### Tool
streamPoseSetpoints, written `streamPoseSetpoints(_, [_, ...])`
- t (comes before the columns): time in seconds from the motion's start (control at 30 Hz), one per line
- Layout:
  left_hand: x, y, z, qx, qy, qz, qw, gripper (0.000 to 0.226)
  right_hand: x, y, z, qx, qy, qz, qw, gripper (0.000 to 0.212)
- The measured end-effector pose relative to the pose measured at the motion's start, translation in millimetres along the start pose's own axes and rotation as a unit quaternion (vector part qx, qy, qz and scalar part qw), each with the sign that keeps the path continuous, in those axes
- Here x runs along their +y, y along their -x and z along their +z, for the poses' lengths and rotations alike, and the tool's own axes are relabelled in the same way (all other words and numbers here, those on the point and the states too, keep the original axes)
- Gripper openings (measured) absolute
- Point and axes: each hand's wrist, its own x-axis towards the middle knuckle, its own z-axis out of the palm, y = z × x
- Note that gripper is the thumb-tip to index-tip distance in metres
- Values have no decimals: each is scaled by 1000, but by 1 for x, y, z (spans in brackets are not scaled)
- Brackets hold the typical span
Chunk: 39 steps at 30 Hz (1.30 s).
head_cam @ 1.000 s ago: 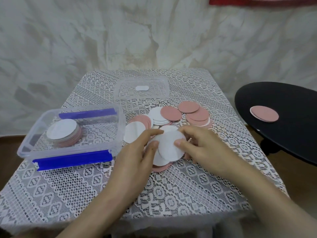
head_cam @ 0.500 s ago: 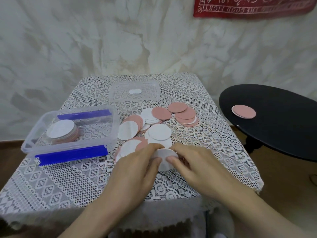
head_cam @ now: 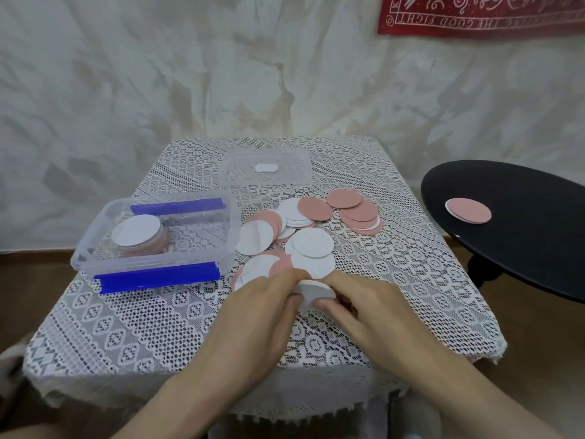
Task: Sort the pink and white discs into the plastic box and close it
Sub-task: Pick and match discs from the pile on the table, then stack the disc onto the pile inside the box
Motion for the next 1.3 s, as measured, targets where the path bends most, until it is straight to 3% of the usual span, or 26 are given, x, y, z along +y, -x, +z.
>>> streamPoseSetpoints(0.1, [-4, 2, 0, -6, 3, 2, 1000, 21, -1, -3, 2, -25, 1, 8, 1000, 20])
streamPoseSetpoints(0.17, [-6, 3, -7, 12, 17, -14, 1000, 21, -5, -9, 0, -2, -22, 12, 1000, 19])
streamPoseSetpoints(0.27, [-17, 1, -24, 43, 55, -54, 996, 23, -20, -22, -1, 29, -73, 14, 997, 3])
streamPoseSetpoints(0.33, [-27, 3, -35, 56, 73, -72, 993, 25, -32, -33, 0, 38, -100, 1, 994, 6])
streamPoseSetpoints(0.6, [-69, 10, -84, 112, 90, -144, 979, 41, -74, -96, 18, -13, -137, -3, 991, 6])
streamPoseSetpoints(0.87, [-129, 27, -122, 153, 102, -216, 959, 38, -120, -160, 53, -50, -81, -9, 995, 9])
streamPoseSetpoints(1.03, [-155, 41, -136, 195, 41, -252, 947, 38, -130, -198, 68, -67, -154, 30, 985, 4])
streamPoseSetpoints(1.2, [-167, 45, -136, 169, 9, -273, 947, 53, -133, -231, 86, -85, -186, 72, 976, 4])
streamPoseSetpoints(1.3, [-171, 42, -132, 144, 30, -276, 950, 67, -135, -243, 98, -108, -124, 92, 982, 12])
